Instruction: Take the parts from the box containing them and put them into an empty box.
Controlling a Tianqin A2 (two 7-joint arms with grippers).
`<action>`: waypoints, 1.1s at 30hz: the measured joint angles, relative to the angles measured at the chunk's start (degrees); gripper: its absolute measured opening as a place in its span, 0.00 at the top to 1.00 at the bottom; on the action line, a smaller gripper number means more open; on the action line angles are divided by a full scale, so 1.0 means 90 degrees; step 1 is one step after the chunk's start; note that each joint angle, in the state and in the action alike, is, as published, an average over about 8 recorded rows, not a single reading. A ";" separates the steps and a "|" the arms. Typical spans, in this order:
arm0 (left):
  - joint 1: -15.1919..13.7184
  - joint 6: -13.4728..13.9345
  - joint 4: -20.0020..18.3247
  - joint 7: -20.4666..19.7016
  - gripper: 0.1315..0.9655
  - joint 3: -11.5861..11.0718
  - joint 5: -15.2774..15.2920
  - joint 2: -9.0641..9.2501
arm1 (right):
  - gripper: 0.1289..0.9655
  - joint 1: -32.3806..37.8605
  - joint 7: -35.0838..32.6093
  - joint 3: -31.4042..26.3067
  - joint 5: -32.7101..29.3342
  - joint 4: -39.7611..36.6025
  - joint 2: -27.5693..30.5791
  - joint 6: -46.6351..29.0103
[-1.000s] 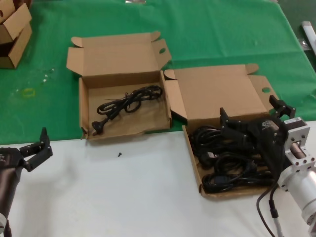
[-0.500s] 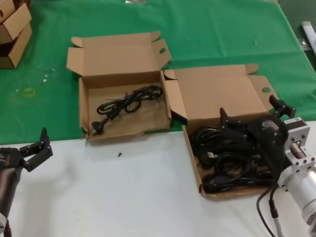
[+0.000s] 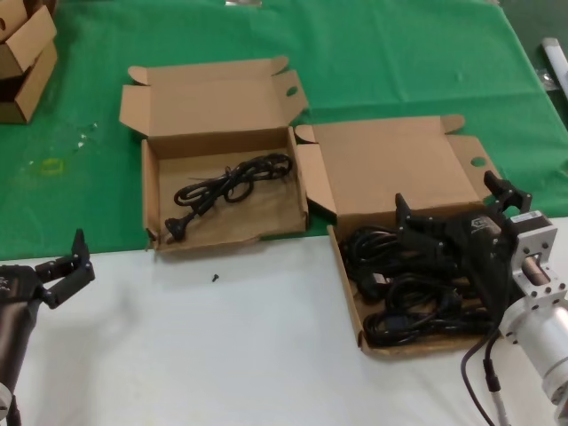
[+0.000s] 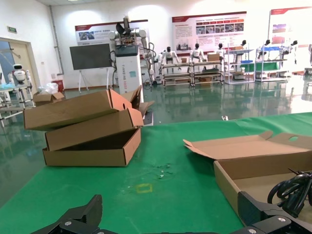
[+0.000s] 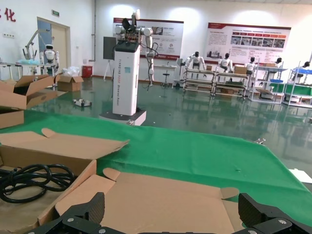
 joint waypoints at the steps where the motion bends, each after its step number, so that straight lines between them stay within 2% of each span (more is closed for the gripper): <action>1: 0.0000 0.0000 0.0000 0.0000 0.00 0.0000 0.0000 0.0000 | 0.00 0.0000 0.0000 0.0000 0.0000 0.0000 0.0000 0.0000; 33: 0.0000 0.0000 0.0000 0.0000 0.00 0.0000 0.0000 0.0000 | 0.00 0.0000 0.0000 0.0000 0.0000 0.0000 0.0000 0.0000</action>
